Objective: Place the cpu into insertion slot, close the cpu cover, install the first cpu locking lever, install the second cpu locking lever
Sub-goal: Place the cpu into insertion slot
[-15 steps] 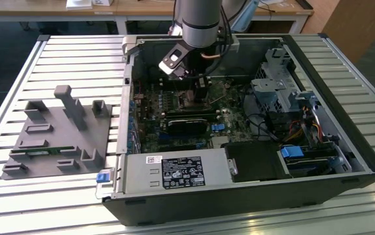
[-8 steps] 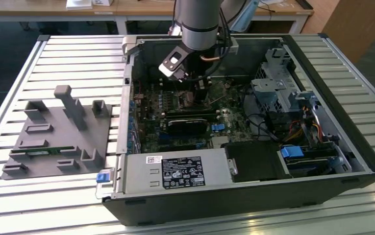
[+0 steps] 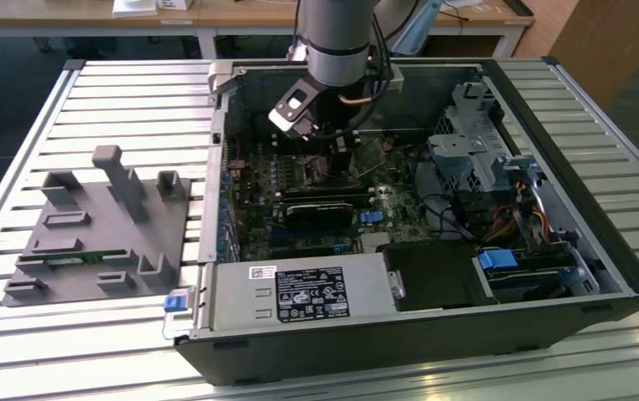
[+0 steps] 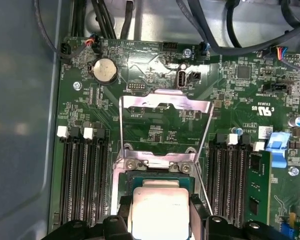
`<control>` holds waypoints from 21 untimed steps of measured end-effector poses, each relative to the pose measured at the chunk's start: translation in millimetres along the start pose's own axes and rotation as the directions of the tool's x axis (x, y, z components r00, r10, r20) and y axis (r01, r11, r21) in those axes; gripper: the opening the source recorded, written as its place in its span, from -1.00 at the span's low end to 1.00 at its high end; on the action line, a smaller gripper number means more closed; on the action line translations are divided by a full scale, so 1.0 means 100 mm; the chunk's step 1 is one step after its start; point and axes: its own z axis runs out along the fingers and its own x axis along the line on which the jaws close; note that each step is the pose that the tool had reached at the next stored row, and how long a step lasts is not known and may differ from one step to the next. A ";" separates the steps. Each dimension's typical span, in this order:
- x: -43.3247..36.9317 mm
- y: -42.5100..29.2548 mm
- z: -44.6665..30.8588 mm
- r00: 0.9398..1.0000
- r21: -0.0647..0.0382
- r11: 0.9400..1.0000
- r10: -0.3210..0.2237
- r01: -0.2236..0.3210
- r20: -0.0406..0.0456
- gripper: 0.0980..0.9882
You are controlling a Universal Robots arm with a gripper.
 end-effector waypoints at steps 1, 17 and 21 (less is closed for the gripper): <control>0.006 -0.001 0.009 1.000 0.000 1.000 0.000 0.000 0.000 -0.01; 0.014 -0.019 0.082 1.000 0.000 1.000 0.000 0.000 0.000 -0.01; 0.014 -0.020 0.083 1.000 0.000 1.000 0.000 0.000 -0.001 -0.01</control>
